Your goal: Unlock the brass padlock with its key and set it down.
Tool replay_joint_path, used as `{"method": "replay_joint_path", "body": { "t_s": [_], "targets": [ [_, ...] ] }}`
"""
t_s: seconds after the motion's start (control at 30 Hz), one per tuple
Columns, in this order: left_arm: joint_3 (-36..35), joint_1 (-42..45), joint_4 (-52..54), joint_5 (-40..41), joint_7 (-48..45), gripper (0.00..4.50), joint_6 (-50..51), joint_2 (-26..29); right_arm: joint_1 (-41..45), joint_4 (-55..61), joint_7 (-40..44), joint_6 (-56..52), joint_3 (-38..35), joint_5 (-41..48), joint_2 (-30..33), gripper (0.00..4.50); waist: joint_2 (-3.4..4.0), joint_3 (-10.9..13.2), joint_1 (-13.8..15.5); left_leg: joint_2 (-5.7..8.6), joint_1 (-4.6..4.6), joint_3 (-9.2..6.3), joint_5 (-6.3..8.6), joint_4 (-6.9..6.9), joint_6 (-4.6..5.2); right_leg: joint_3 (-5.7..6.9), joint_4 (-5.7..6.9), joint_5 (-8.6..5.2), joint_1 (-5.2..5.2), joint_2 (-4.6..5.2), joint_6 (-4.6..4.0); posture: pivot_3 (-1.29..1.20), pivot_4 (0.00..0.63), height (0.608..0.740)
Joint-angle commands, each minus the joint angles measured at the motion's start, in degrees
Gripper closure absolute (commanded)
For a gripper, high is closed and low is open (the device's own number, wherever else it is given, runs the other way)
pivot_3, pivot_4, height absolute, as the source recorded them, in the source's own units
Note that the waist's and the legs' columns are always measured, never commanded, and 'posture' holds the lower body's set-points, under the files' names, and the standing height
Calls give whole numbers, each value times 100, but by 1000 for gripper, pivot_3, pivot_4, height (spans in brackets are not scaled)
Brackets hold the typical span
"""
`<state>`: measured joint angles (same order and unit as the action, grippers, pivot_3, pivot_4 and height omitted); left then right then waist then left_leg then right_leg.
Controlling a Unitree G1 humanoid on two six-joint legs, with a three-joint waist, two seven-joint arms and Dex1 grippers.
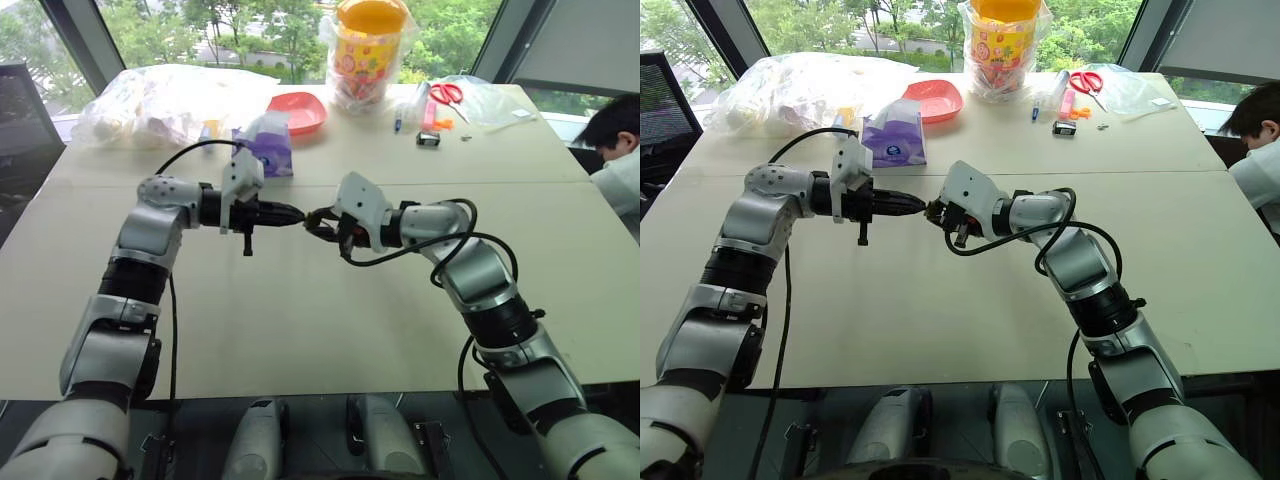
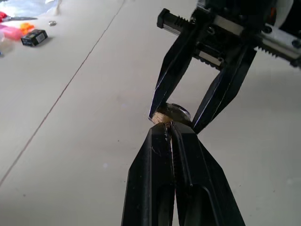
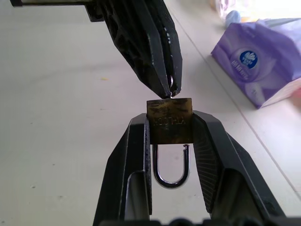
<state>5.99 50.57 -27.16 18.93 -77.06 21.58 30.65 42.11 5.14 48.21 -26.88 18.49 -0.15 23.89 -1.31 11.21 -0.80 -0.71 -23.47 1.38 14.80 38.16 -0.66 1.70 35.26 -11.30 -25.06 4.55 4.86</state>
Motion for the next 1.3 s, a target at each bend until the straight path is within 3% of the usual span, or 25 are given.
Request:
{"method": "replay_joint_path", "body": {
  "t_s": [0.03, 0.13, 0.27, 0.57, 0.87, 1.3],
  "targets": [
    [-554, 110, -166, 501, 307, 4449, 1070, 46, 320, 352, -199, 960, 87, -509, 204, 3819, 0, 0, -12, 0, 0, -1, 0, 0, 0, 0, 0, -1, 0, 0, 1, 0, 150, 740],
    [-684, 67, -67, 691, 485, 3547, 1505, 3, 410, 256, -312, 1358, 259, -893, 301, 3819, 0, 0, -25, -1, 0, -2, 0, -1, 0, 0, 2, -1, -2, -1, 2, 0, 150, 740],
    [-760, 22, 62, 680, 744, 2024, 1459, -129, 458, 105, -358, 1692, 421, -1275, 342, 3819, 0, 0, -8, -2, 0, -4, 0, -1, 0, 1, 7, -1, -4, -4, 1, 0, 150, 740],
    [-855, 29, 393, 1027, 593, 2024, 1836, -305, 421, -7, -359, 1770, 441, -1487, 246, 3819, 0, 0, 0, 0, -1, -3, 0, 0, 0, 0, 5, 0, -2, -1, 0, 0, 150, 740],
    [-561, -305, 793, 954, -122, 2024, 1949, 200, 377, -83, -387, 1721, 403, -1608, 198, 3819, 0, 0, 0, 0, 0, -2, 0, 1, -1, -1, 6, -1, -2, -1, -1, 0, 150, 740],
    [-665, -6, 262, 749, 669, 2024, 1461, -254, 382, -93, -348, 1771, 402, -1649, 125, 3819, 0, 0, -8, 0, 0, -3, 0, 2, 0, -1, 7, 0, -2, -2, -1, 0, 150, 740]
  ]
}}
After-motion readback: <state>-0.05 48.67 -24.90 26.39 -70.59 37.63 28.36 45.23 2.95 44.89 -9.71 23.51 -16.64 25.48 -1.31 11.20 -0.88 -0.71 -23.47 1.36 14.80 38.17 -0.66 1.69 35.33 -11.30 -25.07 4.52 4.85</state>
